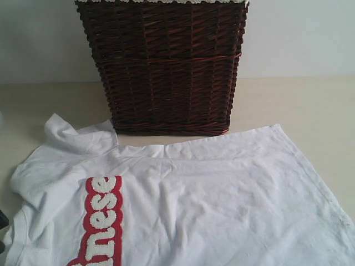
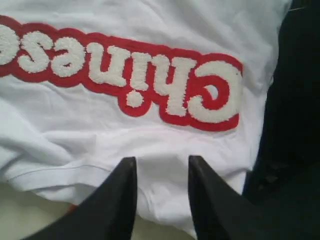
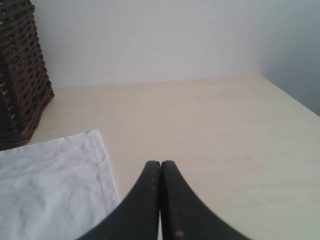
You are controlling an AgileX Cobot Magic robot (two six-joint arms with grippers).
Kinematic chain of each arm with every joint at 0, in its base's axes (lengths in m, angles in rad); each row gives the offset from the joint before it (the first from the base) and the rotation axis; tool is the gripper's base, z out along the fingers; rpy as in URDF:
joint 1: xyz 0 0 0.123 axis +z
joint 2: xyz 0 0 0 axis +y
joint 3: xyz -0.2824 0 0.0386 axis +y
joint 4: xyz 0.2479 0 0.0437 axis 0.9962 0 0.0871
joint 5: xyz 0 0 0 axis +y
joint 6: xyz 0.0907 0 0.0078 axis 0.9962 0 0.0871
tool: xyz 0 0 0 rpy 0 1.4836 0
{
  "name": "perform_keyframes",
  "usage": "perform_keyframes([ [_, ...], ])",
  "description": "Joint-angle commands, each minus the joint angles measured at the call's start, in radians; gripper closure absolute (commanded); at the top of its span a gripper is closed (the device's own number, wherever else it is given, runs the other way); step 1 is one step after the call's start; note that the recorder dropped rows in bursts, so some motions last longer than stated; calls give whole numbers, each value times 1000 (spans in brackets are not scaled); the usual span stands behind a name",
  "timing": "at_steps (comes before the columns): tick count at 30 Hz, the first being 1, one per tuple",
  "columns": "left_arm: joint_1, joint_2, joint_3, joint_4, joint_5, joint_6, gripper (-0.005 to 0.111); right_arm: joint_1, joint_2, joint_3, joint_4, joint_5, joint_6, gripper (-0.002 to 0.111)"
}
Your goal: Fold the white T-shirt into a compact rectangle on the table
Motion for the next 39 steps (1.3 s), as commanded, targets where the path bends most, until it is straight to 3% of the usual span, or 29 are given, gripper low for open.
perform_keyframes([
  [1,2,2,18,-80,-277,-38,70,1,-6,4,-3,-10,-1,108],
  [6,-2,96,23,-260,-526,104,75,1,-6,4,-3,-10,-1,108],
  [10,-2,273,27,-265,-680,208,104,1,-6,4,-3,-10,-1,108],
  [11,-2,327,27,-275,-727,242,106,1,-6,4,-3,-10,-1,108],
  [18,-19,617,27,-413,-770,401,107,1,-6,4,-3,-10,-1,108],
  [25,-122,761,27,-664,-773,738,107,1,-6,4,-3,-10,-1,108],
  [32,-219,888,-33,-669,-786,758,107,1,-6,4,-3,-10,-1,108],
  [37,-227,896,-92,-669,-796,727,107,1,-6,4,-3,-10,-1,108],
  [39,-198,832,-92,-669,-863,665,107,1,-6,4,-3,-10,-1,108],
])
